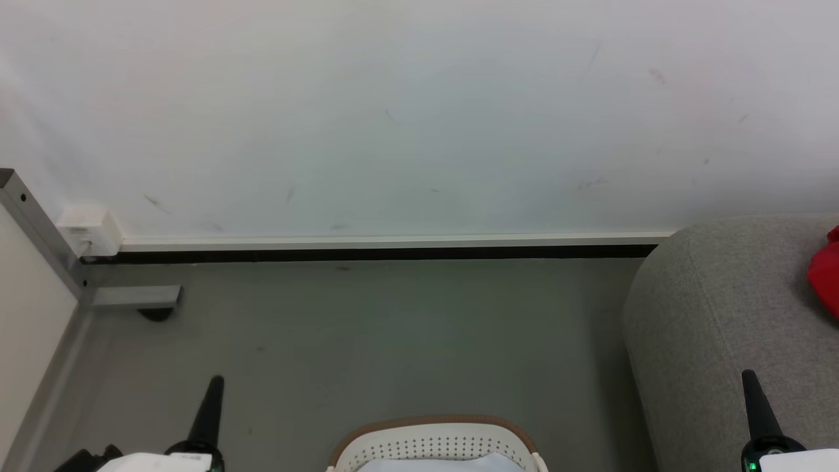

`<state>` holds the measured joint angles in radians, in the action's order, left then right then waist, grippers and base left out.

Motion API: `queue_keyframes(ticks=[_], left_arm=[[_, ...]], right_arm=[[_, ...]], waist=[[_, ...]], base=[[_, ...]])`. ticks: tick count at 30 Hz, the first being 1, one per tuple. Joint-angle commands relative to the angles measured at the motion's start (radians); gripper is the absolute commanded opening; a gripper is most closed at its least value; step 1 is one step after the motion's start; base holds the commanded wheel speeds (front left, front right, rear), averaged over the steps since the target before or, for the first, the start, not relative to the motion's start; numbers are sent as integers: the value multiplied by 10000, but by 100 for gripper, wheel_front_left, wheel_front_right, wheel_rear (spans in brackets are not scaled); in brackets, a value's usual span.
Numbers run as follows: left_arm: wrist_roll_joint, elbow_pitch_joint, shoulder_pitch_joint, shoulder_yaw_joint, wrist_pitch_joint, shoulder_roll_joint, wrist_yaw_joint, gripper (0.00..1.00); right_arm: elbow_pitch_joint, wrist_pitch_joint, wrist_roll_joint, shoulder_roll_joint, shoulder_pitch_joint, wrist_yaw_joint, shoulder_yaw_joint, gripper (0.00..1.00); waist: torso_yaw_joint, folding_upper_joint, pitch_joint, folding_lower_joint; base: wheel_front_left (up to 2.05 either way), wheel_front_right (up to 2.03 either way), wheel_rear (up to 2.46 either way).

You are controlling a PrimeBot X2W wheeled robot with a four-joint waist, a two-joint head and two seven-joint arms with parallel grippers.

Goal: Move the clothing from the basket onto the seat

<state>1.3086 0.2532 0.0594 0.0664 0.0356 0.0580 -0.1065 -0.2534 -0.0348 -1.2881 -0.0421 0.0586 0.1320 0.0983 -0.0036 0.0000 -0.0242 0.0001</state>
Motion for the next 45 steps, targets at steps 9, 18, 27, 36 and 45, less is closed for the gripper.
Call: queue_keyframes(ticks=[9, 18, 27, 36, 45], left_arm=[[896, -74, 274, 180, 260, -7, -116, 0], [1590, -76, 370, 292, 441, -25, -171, 0], [2244, -80, 446, 400, 609, -45, -210, 0], [2850, -80, 539, 482, 767, -66, -261, 0], [3098, -79, 564, 510, 830, -75, -270, 0]], right_arm=[[106, -255, -943, -112, 273, -18, 69, 0], [105, -431, -1695, -111, 360, -20, 105, 0], [104, -607, -2415, -115, 456, -22, 142, 0], [99, -779, -3067, -116, 544, -23, 175, 0], [98, -828, -3251, -114, 584, -24, 184, 0]], waist=[[8, 0, 61, -1], [16, 0, 122, -1], [24, 0, 182, -1], [32, 0, 243, -1], [36, 0, 268, -1]], base=[[0, 0, 0], [0, 0, 0], [0, 0, 0], [0, 0, 0], [0, 0, 0]])
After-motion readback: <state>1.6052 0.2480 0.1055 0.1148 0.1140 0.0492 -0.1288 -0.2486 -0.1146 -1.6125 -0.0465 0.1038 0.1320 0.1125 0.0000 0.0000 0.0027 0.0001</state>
